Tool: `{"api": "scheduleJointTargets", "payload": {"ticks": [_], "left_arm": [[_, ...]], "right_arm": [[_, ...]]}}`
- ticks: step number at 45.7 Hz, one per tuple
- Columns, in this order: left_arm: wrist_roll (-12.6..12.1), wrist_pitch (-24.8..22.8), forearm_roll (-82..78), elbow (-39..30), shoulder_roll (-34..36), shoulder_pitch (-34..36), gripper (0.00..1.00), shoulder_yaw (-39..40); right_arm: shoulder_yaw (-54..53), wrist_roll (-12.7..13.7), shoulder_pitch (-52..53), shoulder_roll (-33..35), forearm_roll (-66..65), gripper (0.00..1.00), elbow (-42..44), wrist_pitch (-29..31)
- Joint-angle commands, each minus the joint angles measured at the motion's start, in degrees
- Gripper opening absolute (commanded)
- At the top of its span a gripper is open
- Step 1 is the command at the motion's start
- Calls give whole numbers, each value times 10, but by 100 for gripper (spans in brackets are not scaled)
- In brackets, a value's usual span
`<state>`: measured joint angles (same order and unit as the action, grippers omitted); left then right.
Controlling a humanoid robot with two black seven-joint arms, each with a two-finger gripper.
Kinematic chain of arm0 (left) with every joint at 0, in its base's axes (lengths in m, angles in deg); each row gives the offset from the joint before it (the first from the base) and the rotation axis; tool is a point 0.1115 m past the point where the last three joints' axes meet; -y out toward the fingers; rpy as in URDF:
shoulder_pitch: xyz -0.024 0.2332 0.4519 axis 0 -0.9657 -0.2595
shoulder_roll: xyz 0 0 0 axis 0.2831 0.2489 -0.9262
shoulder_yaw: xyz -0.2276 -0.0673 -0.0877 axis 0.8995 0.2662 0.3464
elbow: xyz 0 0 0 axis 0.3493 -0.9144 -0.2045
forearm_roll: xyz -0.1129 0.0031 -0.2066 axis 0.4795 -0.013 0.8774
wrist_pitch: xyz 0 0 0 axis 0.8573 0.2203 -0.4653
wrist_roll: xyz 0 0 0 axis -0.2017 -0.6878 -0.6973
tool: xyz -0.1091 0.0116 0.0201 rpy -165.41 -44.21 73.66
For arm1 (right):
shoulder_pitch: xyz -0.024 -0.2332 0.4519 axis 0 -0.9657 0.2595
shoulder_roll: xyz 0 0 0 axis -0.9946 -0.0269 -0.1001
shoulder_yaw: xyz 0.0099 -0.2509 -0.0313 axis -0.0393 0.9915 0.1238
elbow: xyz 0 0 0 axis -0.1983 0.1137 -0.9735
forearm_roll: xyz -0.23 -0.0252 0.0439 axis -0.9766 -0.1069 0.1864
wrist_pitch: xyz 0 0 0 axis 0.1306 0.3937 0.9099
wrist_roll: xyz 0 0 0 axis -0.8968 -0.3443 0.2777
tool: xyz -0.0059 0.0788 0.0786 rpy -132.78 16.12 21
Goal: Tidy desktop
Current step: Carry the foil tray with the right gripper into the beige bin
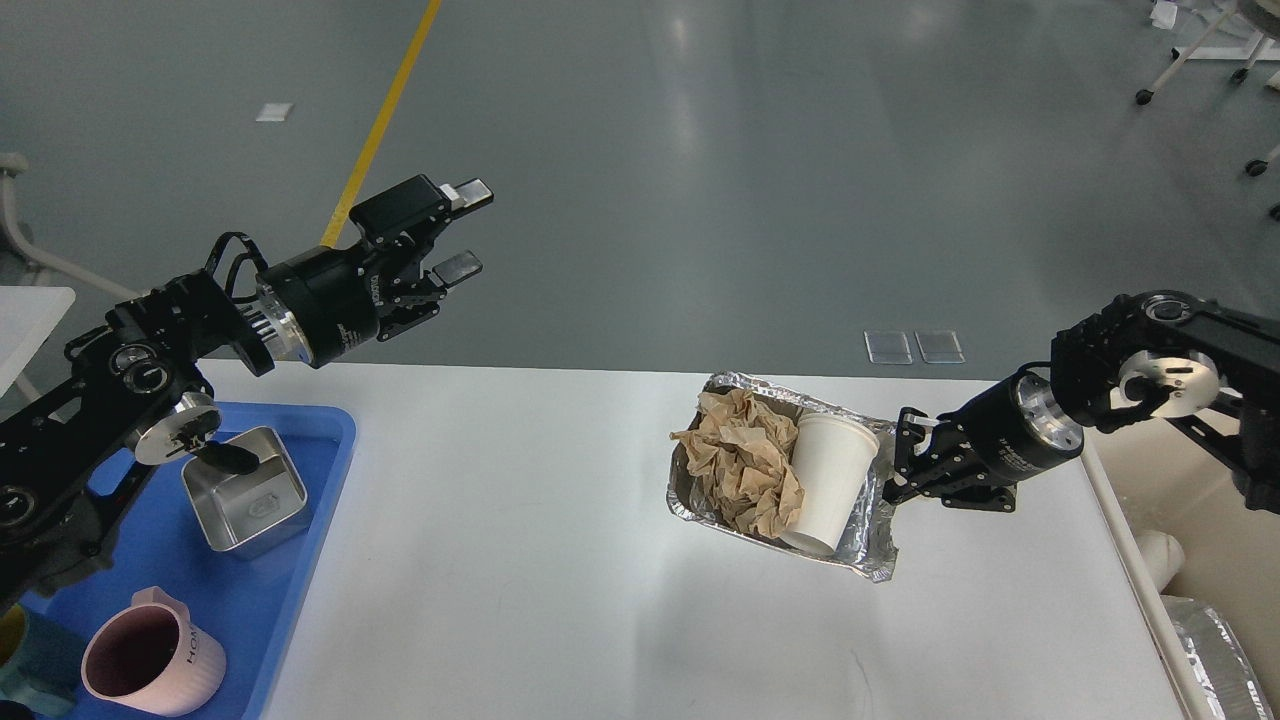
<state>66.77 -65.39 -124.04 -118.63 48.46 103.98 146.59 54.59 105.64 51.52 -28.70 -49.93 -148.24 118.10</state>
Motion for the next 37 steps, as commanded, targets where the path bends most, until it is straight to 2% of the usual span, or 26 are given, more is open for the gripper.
{"api": "scheduleJointTargets", "payload": {"ticks": [1,6,14,27,37], "left_arm": [[1,19,83,1,-28,-49,97,61],[0,45,147,3,-54,-81,97,89],[0,78,243,13,-91,-101,97,110],[-1,69,268,83,-143,-110,97,107],[0,39,270,148,-168,-103,97,113]], "right_arm": [[-37,-3,-23,8,1,0,39,-2],[-73,-3,-48,18,1,0,48,-9],[-87,-3,-68,57,11,0,50,-63],[-95,-3,-127,125,52,0,64,-160],[-95,-3,-166,180,95,0,85,-217]]}}
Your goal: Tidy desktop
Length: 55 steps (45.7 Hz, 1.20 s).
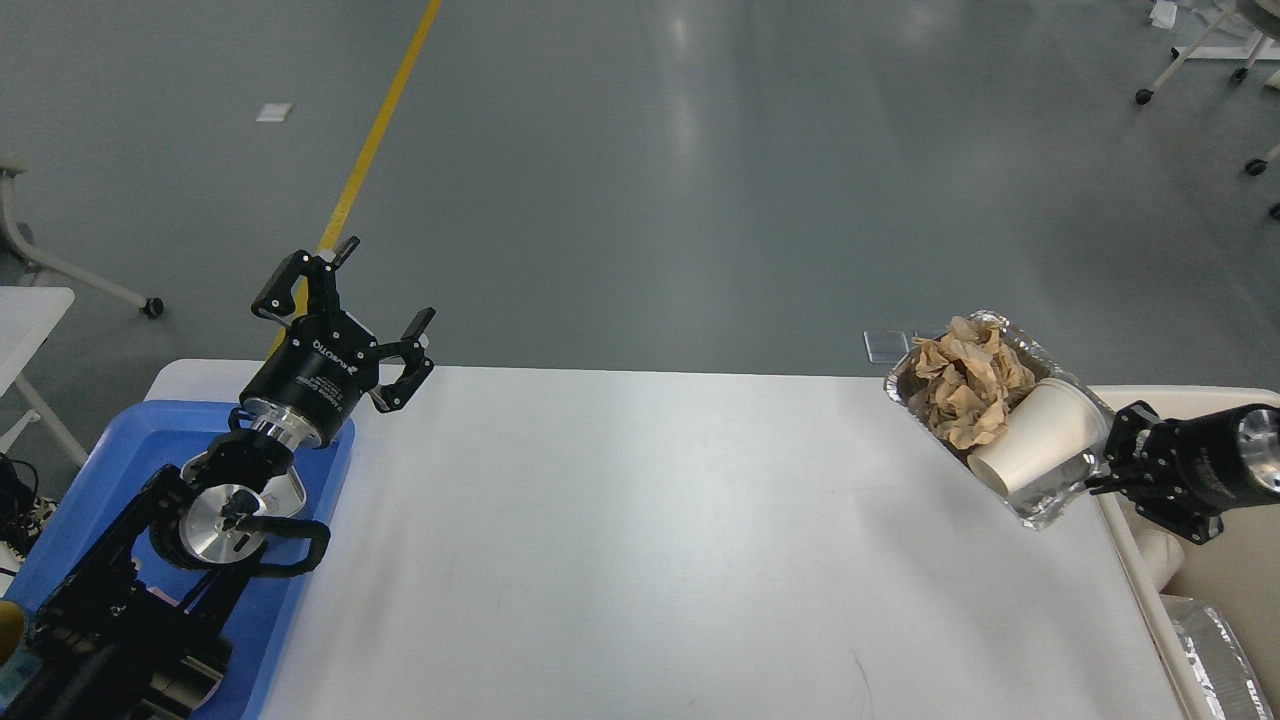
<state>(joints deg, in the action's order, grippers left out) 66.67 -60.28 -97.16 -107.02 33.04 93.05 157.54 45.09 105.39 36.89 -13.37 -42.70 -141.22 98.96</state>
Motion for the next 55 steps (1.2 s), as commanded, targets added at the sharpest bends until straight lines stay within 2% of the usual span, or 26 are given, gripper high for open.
{"api": "scheduleJointTargets", "payload": {"ticks": [1,8,16,19,22,29,31,39,47,55], "left_arm": [[2,-15,1,38,-17,7,97,3],[4,-42,15,78,-39,11,97,14],[4,-58,33,83,-47,14,97,16],[5,-66,48,85,-48,14,97,15],[6,-69,60,96,-54,14,97,16],[6,-70,78,104,-59,13,97,38],[7,-71,80,104,-62,12,97,50],[6,-71,85,104,-69,6,97,95],[2,-61,86,104,-69,1,97,89],[3,-38,85,104,-60,-7,97,88]], "right_arm": [[-1,-1,-23,30,30,0,19,-27],[0,0,-34,51,74,0,82,-56],[0,1,-35,49,86,2,183,-57],[0,1,-36,44,87,17,225,-57],[1,1,-36,33,87,44,273,-57],[0,-1,-54,9,87,89,345,-51],[0,-2,-57,2,87,96,354,-51],[-1,-1,-58,-12,87,100,362,-51],[-8,-1,-42,-30,86,100,357,-51],[-6,-1,60,-65,83,100,356,-52]]}}
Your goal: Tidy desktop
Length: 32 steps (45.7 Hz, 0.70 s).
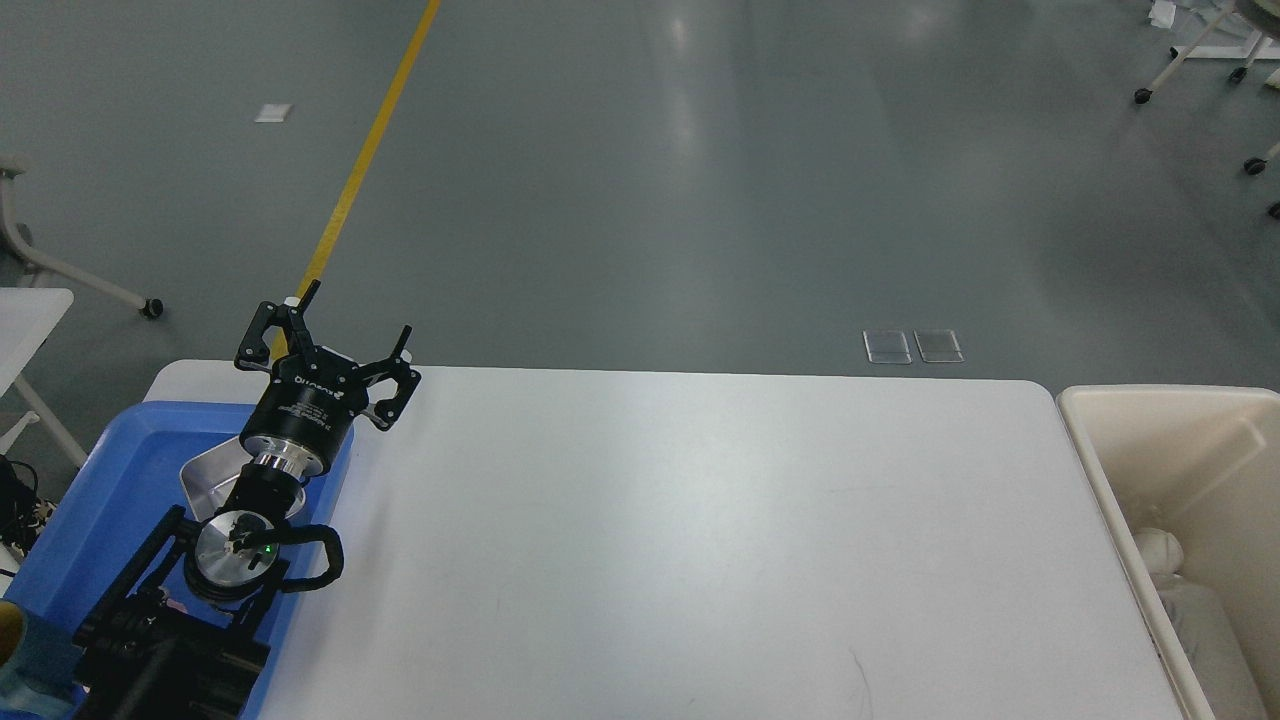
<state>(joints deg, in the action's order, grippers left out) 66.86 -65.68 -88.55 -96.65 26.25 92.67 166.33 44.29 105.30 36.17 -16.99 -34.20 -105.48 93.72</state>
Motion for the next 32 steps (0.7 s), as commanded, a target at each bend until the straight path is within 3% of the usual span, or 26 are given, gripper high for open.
{"api": "scheduleJointTargets", "payload": {"ticks": [1,8,11,13,15,20,22,24,32], "left_arm": [[2,19,-1,0,8,-5,97,0],[4,19,-3,-1,18,-15,97,0],[6,20,-4,0,21,-15,97,0],[6,20,-5,-1,21,-15,97,0],[9,21,-6,0,21,-15,97,1],[15,24,-6,-1,21,-16,97,0],[15,27,-6,0,22,-16,97,0],[15,35,-6,0,22,-16,97,0],[14,48,-6,0,26,-15,97,0]], "right_arm": [[2,0,79,-40,-3,100,-2,-1],[1,-2,122,-92,-3,100,-5,0],[-2,-23,126,-104,-3,100,-5,0],[-2,-72,132,-110,-4,100,-5,0],[-1,-152,137,-115,-10,100,-5,1],[8,-387,136,-129,-16,100,-4,-1],[8,-446,133,-138,-15,100,-4,0],[8,-474,132,-151,-15,100,-4,1],[5,-472,125,-185,-14,100,-5,5]]}}
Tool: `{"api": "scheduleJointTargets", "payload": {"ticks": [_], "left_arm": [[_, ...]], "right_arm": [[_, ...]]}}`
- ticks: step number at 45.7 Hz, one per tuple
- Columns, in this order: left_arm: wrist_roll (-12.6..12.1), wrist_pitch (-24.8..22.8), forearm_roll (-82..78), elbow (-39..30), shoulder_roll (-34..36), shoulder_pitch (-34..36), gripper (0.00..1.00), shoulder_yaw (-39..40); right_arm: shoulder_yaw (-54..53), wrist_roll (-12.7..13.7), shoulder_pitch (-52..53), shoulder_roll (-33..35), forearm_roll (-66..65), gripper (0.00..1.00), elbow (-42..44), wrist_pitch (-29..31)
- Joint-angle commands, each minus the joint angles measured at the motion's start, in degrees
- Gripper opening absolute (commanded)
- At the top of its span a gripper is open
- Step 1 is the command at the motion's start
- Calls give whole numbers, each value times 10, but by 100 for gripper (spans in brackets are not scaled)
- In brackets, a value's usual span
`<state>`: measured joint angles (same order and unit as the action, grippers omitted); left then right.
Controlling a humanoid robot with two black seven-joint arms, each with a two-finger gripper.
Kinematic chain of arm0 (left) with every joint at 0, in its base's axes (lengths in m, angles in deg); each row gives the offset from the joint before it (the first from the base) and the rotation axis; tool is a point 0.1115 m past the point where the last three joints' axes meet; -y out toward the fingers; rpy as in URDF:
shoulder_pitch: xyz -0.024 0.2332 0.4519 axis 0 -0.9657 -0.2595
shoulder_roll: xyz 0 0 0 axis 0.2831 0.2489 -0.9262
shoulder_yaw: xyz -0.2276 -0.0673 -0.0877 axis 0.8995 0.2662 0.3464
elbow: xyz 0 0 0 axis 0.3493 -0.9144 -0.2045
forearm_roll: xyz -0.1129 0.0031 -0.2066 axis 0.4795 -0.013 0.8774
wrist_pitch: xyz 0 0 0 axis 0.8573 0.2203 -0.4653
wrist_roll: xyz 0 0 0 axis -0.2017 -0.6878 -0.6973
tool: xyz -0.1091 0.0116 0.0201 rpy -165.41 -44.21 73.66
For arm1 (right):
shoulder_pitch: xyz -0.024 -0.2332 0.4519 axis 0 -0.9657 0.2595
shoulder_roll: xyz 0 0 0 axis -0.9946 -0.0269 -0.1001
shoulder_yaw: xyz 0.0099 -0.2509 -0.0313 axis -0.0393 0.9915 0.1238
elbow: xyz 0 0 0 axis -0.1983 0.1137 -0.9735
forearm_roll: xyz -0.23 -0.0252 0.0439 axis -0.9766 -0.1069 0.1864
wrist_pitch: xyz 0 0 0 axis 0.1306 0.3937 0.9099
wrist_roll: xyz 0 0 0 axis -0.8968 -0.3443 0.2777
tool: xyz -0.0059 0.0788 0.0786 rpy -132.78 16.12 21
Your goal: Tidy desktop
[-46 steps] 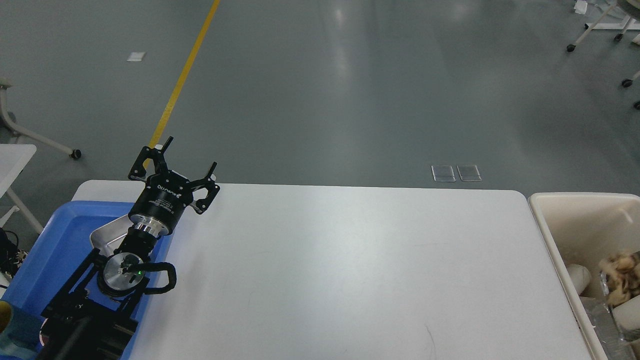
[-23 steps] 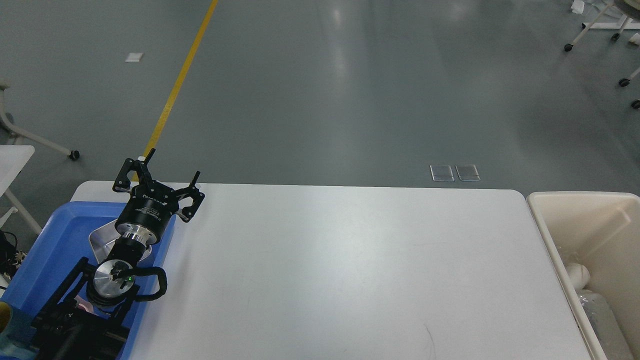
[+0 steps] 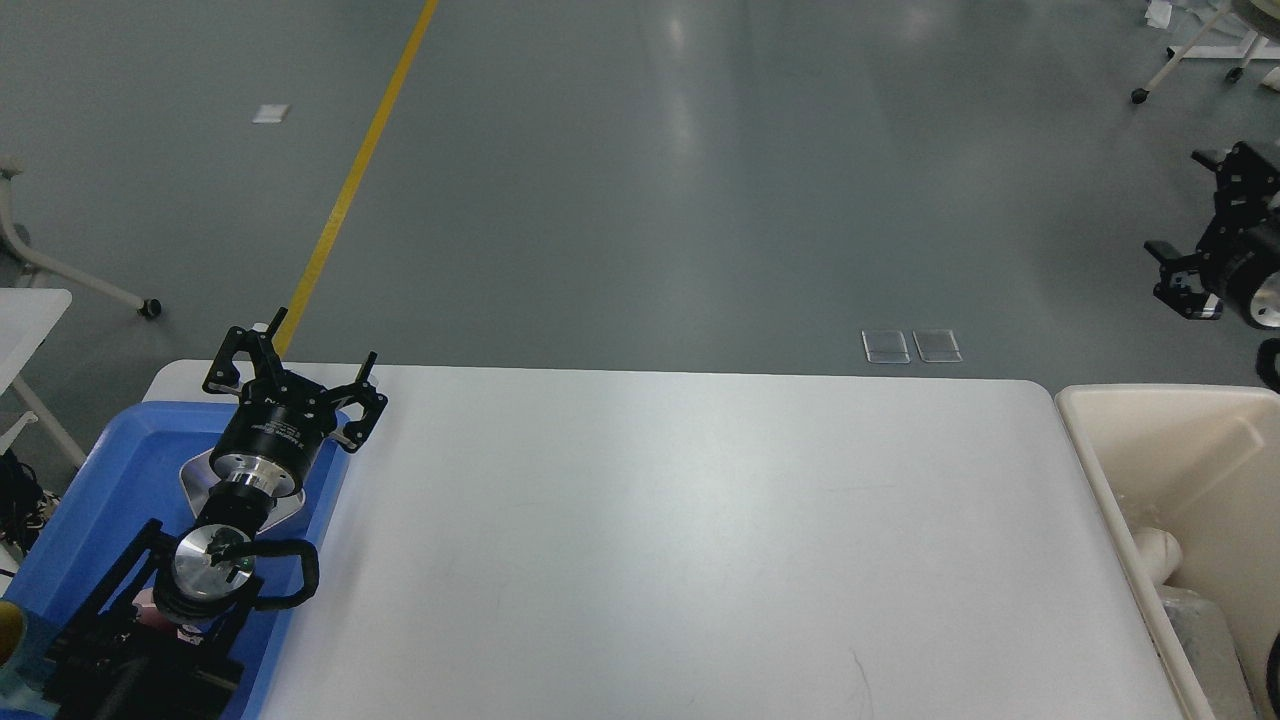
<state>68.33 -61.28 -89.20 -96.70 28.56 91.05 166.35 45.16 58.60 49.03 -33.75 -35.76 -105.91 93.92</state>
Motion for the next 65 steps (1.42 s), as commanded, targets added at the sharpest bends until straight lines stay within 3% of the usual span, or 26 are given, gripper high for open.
{"api": "scheduleJointTargets", "payload": {"ticks": [1,15,29,42,65], "left_arm": [[-1,-1,1,0,5,0,97,1],[-6,-17,6,-3,8,-1,97,9],[-8,-26,8,-38,7,-50,97,67],[-8,-43,8,-47,7,-67,97,77],[-8,-43,8,-48,5,-67,97,82]], "right_arm": [[-9,-3,-5,-17,9,100,-3,4],[-217,9,-48,-101,246,100,-24,61],[-357,8,-237,-116,253,100,-242,70],[-390,2,-307,-116,249,100,-265,96],[-389,2,-320,-110,244,100,-264,117]]}}
